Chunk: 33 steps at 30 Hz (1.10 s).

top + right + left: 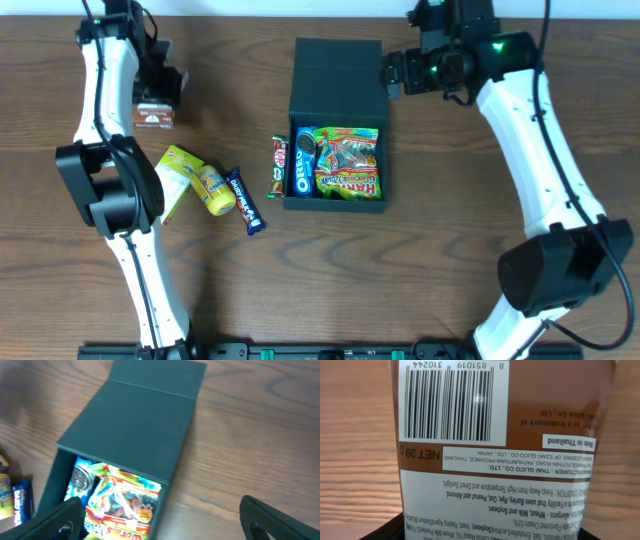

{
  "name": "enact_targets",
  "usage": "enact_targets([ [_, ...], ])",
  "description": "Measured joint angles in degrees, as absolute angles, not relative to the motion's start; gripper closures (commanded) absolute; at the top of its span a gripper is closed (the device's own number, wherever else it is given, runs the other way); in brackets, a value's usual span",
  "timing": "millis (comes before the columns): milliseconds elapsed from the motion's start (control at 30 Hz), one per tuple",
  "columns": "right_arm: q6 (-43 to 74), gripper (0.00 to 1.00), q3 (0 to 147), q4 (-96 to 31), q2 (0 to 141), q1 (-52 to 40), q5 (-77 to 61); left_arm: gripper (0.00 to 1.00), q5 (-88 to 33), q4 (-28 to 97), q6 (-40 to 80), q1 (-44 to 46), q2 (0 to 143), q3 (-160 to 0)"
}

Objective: Pack container
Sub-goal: 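Carry the brown snack box over the green box with the left gripper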

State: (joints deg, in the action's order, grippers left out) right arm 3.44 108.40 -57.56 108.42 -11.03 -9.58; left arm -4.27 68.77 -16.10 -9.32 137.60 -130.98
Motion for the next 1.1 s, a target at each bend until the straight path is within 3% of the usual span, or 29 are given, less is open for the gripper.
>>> enact_targets([
  [300, 3.62, 0.01, 108.38, -60.25, 108.42, -3.09, -9.58, 0.36, -4.08, 76.38, -14.35, -5.21, 137.60, -141.69],
  [700, 3.36, 0.01, 108.36, -60.80, 108.42, 3.95, -9.58, 0.34, -6.90, 79.24, -9.61, 16.36, 137.60, -145.23],
  [1100, 2.90, 0.01, 108.36, -58.13, 108.42, 9.47, -9.56, 0.35, -7.51, 84.86, 12.12, 32.08, 137.58, -145.01],
])
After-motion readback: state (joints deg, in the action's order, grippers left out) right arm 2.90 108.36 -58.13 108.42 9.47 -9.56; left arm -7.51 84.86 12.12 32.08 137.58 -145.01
